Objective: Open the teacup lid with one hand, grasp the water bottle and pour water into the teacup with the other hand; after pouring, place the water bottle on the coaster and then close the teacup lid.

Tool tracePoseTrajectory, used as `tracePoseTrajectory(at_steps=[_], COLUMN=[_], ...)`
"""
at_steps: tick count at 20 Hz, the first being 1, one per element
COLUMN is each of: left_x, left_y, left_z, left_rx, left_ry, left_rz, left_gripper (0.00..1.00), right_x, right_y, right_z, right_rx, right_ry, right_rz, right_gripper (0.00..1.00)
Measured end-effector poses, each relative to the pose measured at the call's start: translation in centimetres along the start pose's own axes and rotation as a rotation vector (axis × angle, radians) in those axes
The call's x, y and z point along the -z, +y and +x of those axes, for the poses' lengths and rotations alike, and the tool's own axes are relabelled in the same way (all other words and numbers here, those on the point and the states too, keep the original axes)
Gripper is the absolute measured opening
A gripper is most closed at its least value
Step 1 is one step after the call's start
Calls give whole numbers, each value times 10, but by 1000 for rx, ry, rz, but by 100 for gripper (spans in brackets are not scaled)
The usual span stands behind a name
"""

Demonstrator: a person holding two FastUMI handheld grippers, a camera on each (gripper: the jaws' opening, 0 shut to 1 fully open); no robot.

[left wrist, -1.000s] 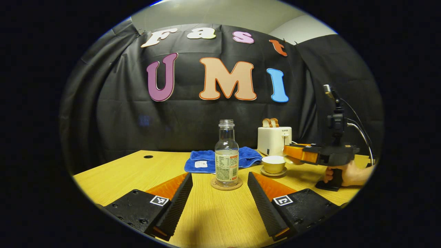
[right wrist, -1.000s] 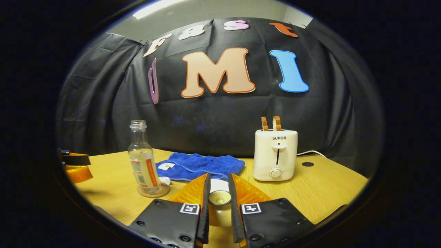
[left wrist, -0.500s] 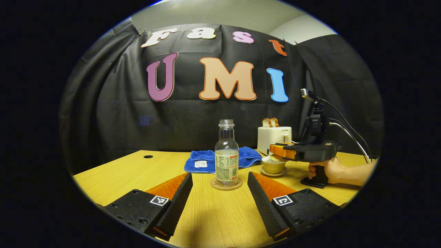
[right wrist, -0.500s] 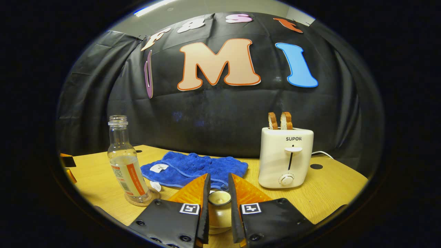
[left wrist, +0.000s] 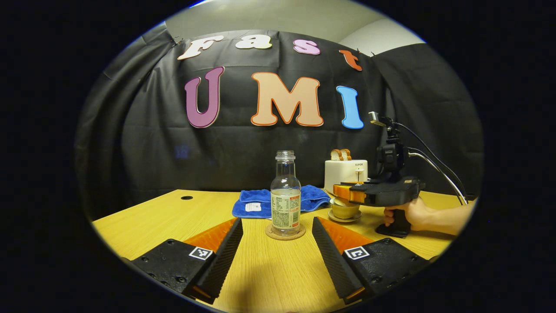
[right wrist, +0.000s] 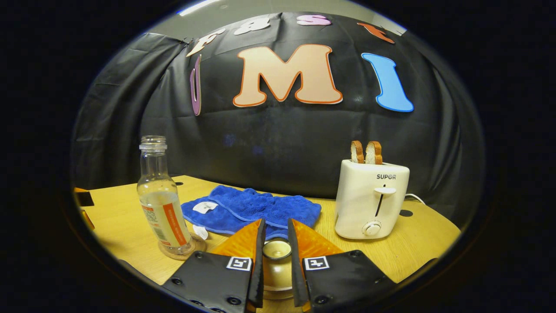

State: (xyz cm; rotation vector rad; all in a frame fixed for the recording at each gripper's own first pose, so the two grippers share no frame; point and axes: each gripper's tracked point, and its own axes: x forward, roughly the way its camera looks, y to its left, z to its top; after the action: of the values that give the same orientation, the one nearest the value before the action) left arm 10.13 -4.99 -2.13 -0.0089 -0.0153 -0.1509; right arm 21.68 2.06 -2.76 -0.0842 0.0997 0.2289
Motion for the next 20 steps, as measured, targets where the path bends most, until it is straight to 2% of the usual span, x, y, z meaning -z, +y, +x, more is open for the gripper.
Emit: tracePoseTrajectory(at_steps=[6,9,11,12,17,20], left_x=[0,-1,0,-1,-1,-1], left_y=[0,-1,-1,-1,-2,-2], left_z=[0,-1,-1,-1,-1,-1], left_rx=[0,3,3,2,10,11], left_ry=[1,0,1,1,1,3], left_rz=[0,0,0,0,0,0], left_gripper=[93,94,94,94,94,94], right_x=[5,6,7,8,4,-4], right_y=[3,2,3,3,0,-9], right_z=[3,4,3,4,0,-6], right_rx=[3,2,-7,-8,6,38], right_ry=[33,45,45,46,28,-28], right_rz=[-41,-30,-23,-18,-7,25], right_gripper=[29,33,45,36,94,99])
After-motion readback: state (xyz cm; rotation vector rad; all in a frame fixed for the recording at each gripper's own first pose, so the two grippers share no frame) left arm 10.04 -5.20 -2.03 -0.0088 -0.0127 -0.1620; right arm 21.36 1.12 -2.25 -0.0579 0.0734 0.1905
